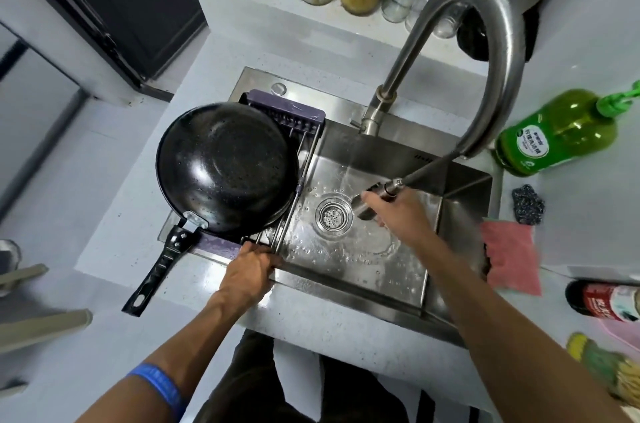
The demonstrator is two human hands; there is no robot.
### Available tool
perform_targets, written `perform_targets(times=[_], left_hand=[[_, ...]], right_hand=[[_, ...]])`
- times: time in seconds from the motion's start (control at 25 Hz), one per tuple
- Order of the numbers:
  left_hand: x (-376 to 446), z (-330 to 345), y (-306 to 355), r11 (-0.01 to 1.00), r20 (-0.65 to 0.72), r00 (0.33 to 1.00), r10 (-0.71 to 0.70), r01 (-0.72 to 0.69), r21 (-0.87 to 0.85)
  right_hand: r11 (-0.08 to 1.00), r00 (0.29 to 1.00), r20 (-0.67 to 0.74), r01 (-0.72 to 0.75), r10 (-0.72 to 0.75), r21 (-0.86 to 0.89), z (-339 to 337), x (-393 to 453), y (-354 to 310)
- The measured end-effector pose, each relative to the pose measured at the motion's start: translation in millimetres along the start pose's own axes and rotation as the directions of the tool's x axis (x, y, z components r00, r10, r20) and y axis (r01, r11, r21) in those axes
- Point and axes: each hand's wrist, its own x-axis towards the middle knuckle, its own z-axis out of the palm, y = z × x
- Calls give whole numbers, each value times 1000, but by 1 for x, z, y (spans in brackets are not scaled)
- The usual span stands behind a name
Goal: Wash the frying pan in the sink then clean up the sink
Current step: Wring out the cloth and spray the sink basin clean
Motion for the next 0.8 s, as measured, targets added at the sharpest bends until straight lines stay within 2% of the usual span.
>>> perform_targets(times=[0.08, 0.2, 0.28, 0.4, 0.52, 0.72, 0.8], left_hand=[[2, 3, -2, 1000, 2, 1000, -15, 15, 8], [4, 5, -4, 1000, -29, 999, 13, -13, 18], [5, 8, -4, 999, -55, 998, 35, -34, 8], [6, 8, -6, 997, -37, 998, 53, -51, 50], [8, 14, -11, 1000, -18, 1000, 22, -21, 20], [12, 19, -13, 1000, -6, 1000, -13, 13, 15], [12, 19, -12, 1000, -14, 1000, -18, 19, 20]], right_hand=[[1000, 998, 63, -9, 8, 18, 15, -8, -6], [1000, 1000, 10, 7, -7, -2, 3, -5, 3], [997, 998, -8, -58, 58, 51, -14, 2, 7], [995, 994, 86, -79, 73, 65, -6, 4, 0], [994, 986, 156, -67, 53, 85, 11, 5, -11], [997, 995, 70, -74, 71, 38, -12, 18, -10], [998, 992, 117, -61, 57, 29, -9, 16, -8]])
